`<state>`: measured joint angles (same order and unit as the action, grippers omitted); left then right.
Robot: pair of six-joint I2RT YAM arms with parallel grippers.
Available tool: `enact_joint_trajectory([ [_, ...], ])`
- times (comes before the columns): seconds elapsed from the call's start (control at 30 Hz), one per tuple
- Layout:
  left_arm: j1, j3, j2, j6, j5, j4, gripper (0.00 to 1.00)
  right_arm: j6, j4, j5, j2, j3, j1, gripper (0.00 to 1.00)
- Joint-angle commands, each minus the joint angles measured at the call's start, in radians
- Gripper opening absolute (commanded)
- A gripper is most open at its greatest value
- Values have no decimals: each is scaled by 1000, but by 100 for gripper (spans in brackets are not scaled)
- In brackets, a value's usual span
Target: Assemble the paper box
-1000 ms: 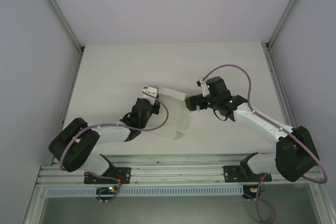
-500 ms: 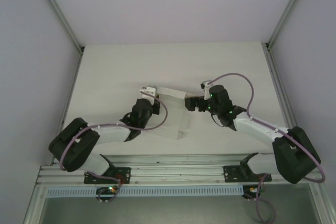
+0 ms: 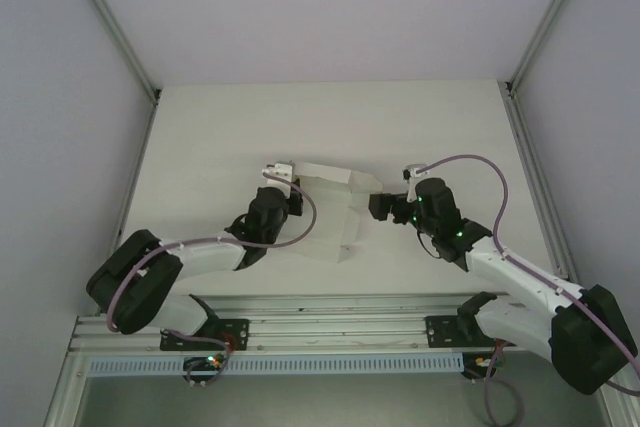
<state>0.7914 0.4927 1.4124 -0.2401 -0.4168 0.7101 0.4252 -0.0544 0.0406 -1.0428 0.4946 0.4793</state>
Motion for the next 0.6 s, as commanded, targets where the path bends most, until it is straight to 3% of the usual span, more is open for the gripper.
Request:
enact_joint_trajectory([
  [0.0,2,34,-27,-19,-12,-34,0,32,51,44,-24,-16,1,100],
  [0.17,2,30,-37,-19,-16,-39,0,37,39,77,-59,-17,0,100],
  [0.57,2,35,-24,-36,7,-40,0,31,-209,-93,-220,40,4,100],
])
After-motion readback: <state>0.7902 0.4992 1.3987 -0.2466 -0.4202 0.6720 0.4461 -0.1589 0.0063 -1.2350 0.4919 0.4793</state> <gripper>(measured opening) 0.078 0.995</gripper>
